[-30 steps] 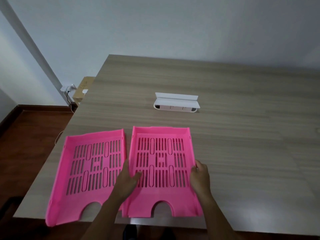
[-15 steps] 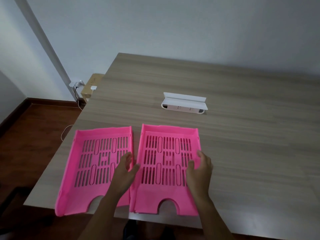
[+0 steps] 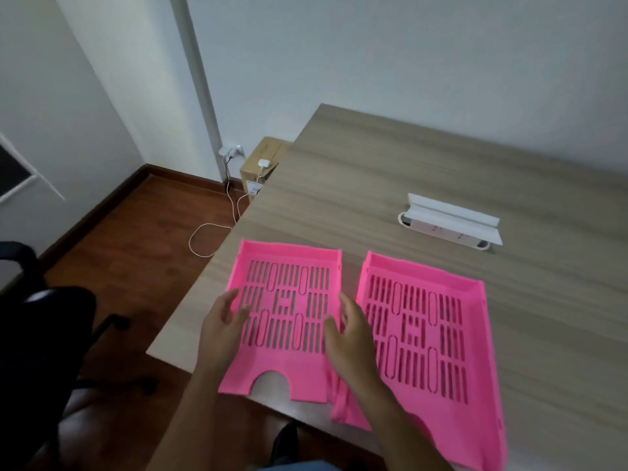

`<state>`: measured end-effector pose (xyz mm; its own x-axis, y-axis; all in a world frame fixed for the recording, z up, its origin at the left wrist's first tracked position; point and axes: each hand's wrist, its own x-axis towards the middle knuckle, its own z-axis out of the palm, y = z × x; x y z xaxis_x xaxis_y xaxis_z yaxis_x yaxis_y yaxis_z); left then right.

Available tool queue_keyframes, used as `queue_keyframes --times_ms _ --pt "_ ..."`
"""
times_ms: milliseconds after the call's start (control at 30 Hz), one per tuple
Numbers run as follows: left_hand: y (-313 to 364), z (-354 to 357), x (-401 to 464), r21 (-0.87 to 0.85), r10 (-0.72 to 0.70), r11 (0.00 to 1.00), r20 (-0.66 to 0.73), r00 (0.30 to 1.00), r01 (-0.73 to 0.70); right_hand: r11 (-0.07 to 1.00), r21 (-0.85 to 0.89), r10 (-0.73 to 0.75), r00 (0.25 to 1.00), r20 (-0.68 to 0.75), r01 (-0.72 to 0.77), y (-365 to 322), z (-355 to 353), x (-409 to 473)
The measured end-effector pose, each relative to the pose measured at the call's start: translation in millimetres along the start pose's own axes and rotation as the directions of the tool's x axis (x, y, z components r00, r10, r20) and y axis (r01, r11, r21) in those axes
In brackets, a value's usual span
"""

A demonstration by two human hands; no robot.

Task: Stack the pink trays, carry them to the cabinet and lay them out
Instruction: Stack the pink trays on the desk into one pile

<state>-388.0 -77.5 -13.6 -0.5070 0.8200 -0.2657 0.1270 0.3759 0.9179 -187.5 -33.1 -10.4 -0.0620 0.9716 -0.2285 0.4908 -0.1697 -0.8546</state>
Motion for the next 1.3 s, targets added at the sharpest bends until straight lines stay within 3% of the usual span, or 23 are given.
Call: queue_keyframes --times_ms 100,200,367,500,667,867,1033,1300 --pt "-5.7 -16.1 11.0 0.063 -0.008 0.998 -0.007 1.000 0.009 0.996 -0.057 0.072 0.997 0.008 -0.072 -12.0 17.6 8.9" --pt "-19.6 -28.0 26.4 0.158 -0.118 0.981 0.053 0.992 0.109 0.982 -0.048 0.182 0.983 -0.016 -0.182 -7.3 37.3 21.1" --pt "-42.2 -39.9 32.8 0.183 -0.284 0.952 0.233 0.930 0.245 0.950 -0.101 0.293 0.956 -0.028 -0.294 88.5 78.6 57.8" --pt "-51.0 -47.6 34.1 0.114 -0.267 0.963 0.299 0.916 0.244 0.948 -0.122 0.288 0.956 -0.056 -0.293 23.5 61.9 29.6" --pt "-29.1 -60.0 35.1 0.011 -0.249 0.966 0.283 0.926 0.257 0.982 -0.144 0.104 0.988 -0.117 -0.120 -23.1 46.6 21.7" --pt "20.9 -61.0 36.1 -0.116 -0.088 0.986 0.221 0.971 0.115 0.994 -0.106 0.008 0.986 -0.164 -0.025 -59.1 -4.0 18.4" --pt "63.1 -11.3 15.5 -0.092 0.009 0.995 0.362 0.932 0.026 0.999 -0.009 0.035 0.964 -0.265 -0.038 -45.7 -74.7 15.7" --pt "80.3 110.1 -41.9 0.059 0.036 0.996 0.417 0.908 -0.066 0.969 0.156 0.237 0.900 -0.366 -0.192 42.7 -185.9 -2.0"
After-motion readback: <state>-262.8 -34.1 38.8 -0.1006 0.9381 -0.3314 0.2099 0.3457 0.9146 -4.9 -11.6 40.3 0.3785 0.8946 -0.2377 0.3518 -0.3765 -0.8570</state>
